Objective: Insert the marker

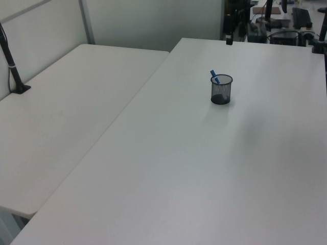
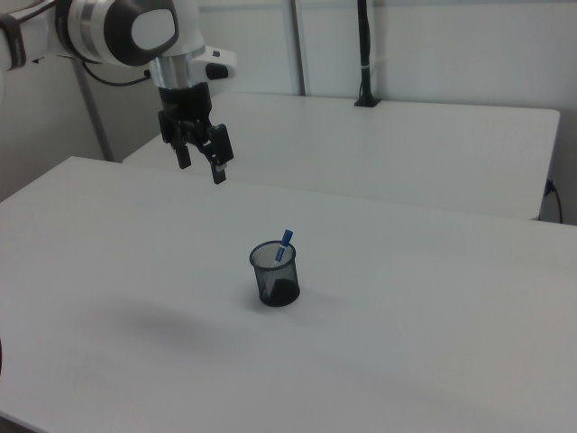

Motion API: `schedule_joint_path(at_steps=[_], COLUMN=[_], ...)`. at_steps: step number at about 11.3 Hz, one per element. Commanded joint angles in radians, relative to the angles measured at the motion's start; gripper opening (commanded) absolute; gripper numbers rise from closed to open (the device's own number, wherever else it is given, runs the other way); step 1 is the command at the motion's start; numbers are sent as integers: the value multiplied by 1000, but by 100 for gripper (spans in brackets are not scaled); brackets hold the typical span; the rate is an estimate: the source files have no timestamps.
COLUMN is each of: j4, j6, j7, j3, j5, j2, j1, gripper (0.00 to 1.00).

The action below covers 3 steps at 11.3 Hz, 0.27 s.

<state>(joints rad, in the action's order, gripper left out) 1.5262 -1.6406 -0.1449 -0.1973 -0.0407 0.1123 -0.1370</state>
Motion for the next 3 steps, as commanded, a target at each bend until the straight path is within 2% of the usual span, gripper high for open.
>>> schedule_joint_path(at_steps=[1, 3], j4=[28, 55], j6=[18, 15], j7=[-9, -4], j3=[-8, -8], j5=[-4, -4], j2=[-36, -58], j1=[4, 4], gripper=[100, 100])
